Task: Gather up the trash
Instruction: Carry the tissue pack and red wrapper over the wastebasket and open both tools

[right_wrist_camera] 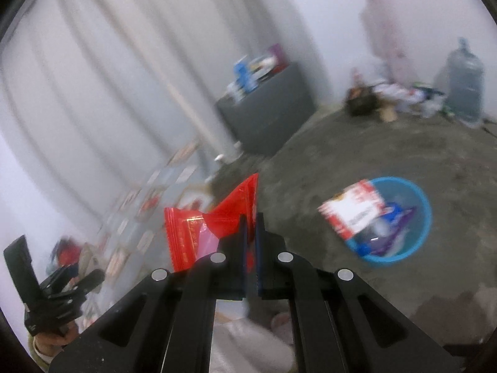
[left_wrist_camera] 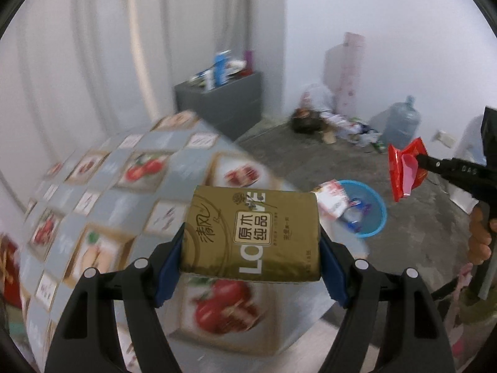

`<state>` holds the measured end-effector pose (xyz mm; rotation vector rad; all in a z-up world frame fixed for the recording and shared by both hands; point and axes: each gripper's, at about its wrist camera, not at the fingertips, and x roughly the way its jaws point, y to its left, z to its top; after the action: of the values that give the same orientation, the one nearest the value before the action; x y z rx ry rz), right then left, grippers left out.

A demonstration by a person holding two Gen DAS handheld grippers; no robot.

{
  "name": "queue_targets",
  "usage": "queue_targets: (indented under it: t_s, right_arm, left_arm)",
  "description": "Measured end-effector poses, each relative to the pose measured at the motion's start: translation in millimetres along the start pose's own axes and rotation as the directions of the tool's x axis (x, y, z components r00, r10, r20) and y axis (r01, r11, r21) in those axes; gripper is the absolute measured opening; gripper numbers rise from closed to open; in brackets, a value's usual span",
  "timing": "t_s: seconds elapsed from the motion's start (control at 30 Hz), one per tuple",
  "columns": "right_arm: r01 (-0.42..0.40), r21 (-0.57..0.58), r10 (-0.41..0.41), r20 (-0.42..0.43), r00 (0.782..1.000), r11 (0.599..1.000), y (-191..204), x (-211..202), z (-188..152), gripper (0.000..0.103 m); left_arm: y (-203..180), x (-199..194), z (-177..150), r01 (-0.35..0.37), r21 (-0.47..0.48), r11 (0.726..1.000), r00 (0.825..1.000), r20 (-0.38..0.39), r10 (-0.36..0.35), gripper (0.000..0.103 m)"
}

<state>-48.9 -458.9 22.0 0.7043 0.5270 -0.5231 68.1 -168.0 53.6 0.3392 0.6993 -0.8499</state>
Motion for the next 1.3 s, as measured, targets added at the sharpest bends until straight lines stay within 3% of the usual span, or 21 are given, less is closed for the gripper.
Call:
queue_targets:
  t_s: [0.17,0.4,0.63,0.87,1.0,1.07,1.1,1.13,1.17,1.2,1.3]
  right_arm:
    - [0.138,0.085,-0.142,0.039,0.989,0.987,-48.3,-10.1,1.1,0.003]
    - [0.242,0.177,-0.248,0.014,0.969,0.954,-102.0,-6.1,-7.2,0.003]
    - [0.329,0.240,-0.322,-0.069,0.944,0.914,-142.0,22.2,-17.0,0.003]
    - [0.395,0.270,-0.365,-0.153,0.918,0.878,-174.8,62.5,-21.8,0.003]
    - [0.416,0.270,-0.373,-0.196,0.907,0.869,-195.4,88.2,-18.1,0.004]
    - [0.419,0.276,-0.373,-0.205,0.905,0.865,-208.4,107.8,-12.7,0.007]
    - [0.416,0.285,-0.368,-0.209,0.906,0.863,-215.0,114.6,-11.7,0.009]
    - [0.410,0.301,-0.356,-0.220,0.908,0.861,-224.8,127.7,-9.4,0.021]
    - [0.402,0.310,-0.345,-0.225,0.911,0.861,-231.4,136.0,-9.3,0.043]
    - [0.400,0.322,-0.339,-0.230,0.912,0.858,-237.9,145.6,-10.4,0.052]
    - [0.428,0.364,-0.352,-0.258,0.900,0.827,-254.4,161.9,-15.2,0.056]
  left_arm:
    - [-35.2,20.7,28.6,0.089,0.056,0.994,0.996,-0.002,-0.089,0.074]
    - [-91.8,69.1,55.5,0.210,0.116,0.971,0.976,-0.085,-0.201,0.074]
    - [-152.6,147.3,89.9,0.315,0.151,0.937,0.936,-0.213,-0.281,0.074]
    - [-217.6,254.5,122.1,0.366,0.147,0.919,0.881,-0.373,-0.291,0.074]
    - [-253.4,308.8,128.9,0.366,0.181,0.913,0.866,-0.426,-0.263,0.074]
    - [-264.8,331.8,129.4,0.357,0.181,0.917,0.859,-0.449,-0.246,0.075]
    - [-271.1,345.8,129.6,0.366,0.171,0.915,0.848,-0.466,-0.252,0.078]
    - [-275.1,353.5,129.6,0.370,0.163,0.915,0.841,-0.477,-0.255,0.084]
    - [-278.9,363.4,129.4,0.361,0.153,0.920,0.839,-0.484,-0.249,0.084]
    - [-281.2,369.9,129.8,0.347,0.146,0.927,0.843,-0.481,-0.240,0.084]
    - [-280.3,370.7,132.5,0.326,0.116,0.938,0.855,-0.460,-0.241,0.084]
